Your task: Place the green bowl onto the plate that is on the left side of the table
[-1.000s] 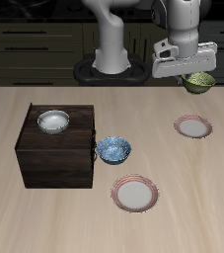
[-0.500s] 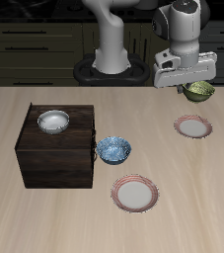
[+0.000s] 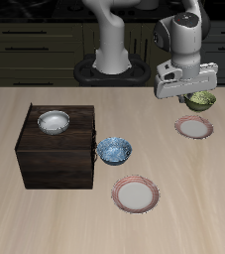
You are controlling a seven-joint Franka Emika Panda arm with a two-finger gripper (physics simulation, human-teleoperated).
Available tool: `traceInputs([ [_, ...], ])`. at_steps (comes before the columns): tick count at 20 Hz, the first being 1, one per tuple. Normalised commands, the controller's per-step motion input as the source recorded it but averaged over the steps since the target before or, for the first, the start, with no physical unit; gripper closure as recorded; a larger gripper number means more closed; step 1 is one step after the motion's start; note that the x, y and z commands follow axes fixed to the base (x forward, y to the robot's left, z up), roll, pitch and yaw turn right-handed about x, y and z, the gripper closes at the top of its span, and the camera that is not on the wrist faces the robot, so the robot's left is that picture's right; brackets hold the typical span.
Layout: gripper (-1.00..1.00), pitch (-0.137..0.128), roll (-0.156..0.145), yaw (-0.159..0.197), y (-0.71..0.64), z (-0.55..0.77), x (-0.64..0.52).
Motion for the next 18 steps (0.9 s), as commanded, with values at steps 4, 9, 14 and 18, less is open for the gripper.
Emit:
traceInputs([
  [4, 1.0, 0.022, -0.006, 0.007, 0.02, -0.19, 0.11],
  [9, 1.0, 0.046, -0.023, 0.012, 0.01, -0.3, 0.17],
  [14, 1.0, 0.012, -0.006, 0.009, 0.0, -0.14, -0.04],
  [18, 1.0, 0.034, 0.01, 0.015, 0.03, -0.17, -0.06],
])
